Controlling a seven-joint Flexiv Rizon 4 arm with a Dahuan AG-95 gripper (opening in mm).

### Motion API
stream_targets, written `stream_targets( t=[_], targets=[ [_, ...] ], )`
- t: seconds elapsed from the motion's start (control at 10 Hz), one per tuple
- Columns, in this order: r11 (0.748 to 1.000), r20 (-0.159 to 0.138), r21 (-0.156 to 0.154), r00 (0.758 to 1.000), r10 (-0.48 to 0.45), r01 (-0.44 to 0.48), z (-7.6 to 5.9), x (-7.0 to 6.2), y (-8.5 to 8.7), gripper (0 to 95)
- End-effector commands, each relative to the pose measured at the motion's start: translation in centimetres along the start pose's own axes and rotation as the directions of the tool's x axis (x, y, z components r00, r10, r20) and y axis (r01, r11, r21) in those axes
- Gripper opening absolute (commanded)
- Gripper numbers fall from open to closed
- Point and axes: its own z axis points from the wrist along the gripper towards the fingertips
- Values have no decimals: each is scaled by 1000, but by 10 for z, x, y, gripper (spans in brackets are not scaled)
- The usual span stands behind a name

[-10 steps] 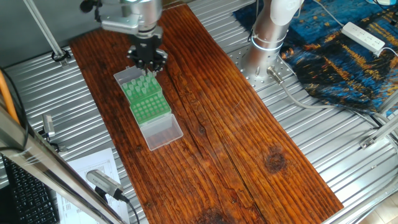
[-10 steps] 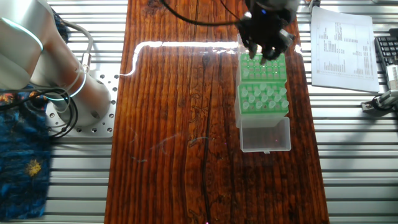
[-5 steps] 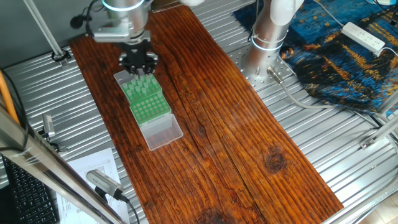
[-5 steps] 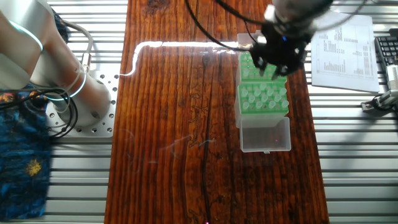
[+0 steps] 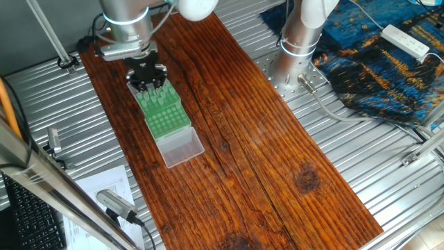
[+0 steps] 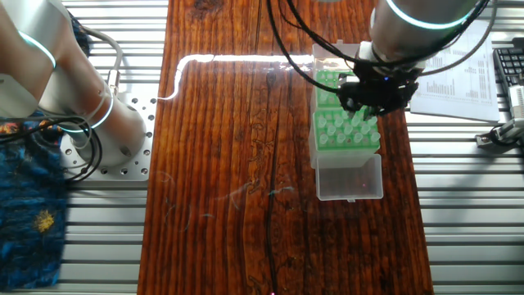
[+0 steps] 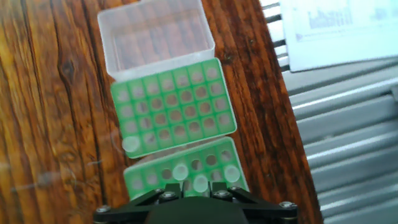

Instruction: Transfer all large pipette tips from one holder to another

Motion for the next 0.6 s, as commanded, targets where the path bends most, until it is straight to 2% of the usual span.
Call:
stream_targets(
  t=[0.1,0.2,0.4,0.6],
  targets=[
    [996,10,-33,997,-82,82,5,-9,1,190],
    [996,5,-42,997,-79,79,6,-15,6,190],
    [995,-11,-40,996,-92,91,9,-23,17,190],
    [986,-16,-40,987,-162,161,11,-22,18,190]
  ],
)
